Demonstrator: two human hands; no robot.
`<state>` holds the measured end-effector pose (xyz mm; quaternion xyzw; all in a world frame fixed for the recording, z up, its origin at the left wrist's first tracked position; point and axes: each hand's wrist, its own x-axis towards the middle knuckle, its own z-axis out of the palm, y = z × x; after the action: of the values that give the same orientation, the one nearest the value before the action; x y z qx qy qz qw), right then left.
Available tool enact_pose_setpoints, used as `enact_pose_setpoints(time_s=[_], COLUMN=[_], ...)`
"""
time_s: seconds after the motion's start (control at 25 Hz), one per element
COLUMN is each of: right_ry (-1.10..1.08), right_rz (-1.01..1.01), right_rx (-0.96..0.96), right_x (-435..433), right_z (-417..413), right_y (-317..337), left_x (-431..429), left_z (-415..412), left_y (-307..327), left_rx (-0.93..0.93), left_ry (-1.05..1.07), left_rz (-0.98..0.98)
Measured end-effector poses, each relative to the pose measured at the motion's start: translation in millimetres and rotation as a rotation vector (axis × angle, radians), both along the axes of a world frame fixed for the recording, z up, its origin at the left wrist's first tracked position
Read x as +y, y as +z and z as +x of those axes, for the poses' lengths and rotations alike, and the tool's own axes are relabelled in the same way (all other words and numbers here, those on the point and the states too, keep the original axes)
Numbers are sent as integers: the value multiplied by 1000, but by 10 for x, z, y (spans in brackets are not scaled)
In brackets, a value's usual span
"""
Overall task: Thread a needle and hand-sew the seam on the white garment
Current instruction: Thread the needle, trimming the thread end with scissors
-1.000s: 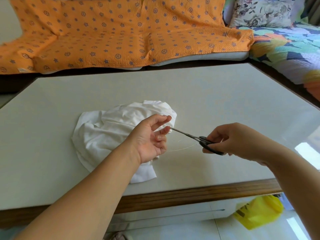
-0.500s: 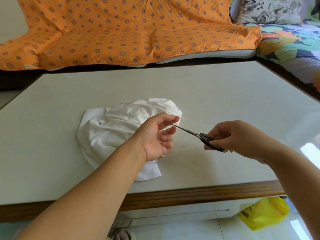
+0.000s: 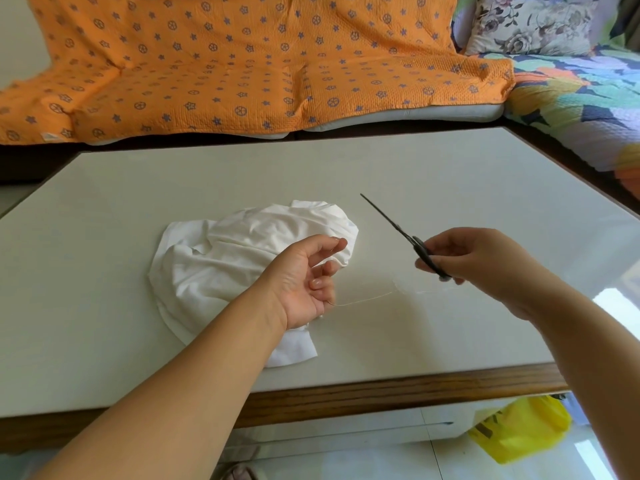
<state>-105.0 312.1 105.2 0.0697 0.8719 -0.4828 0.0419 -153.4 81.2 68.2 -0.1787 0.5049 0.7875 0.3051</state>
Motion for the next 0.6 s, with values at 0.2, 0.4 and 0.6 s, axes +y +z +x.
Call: enact_pose_setpoints(time_s=[0.2,0.4,0.6], right_ry=[-16,244,394], right_rz=[194,586,461], right_rx=[161,196,119], right_x=[-526,-1314,-1500], right_z=[-450,-1099,-1194], right_y=[-5,61,10], left_x=[13,-45,-71], left_z=[11,21,20], left_y=[-72,-91,-68], left_rx=[-33,-72,-64], left_ry=[62,26,13], left_rz=[3,27,30])
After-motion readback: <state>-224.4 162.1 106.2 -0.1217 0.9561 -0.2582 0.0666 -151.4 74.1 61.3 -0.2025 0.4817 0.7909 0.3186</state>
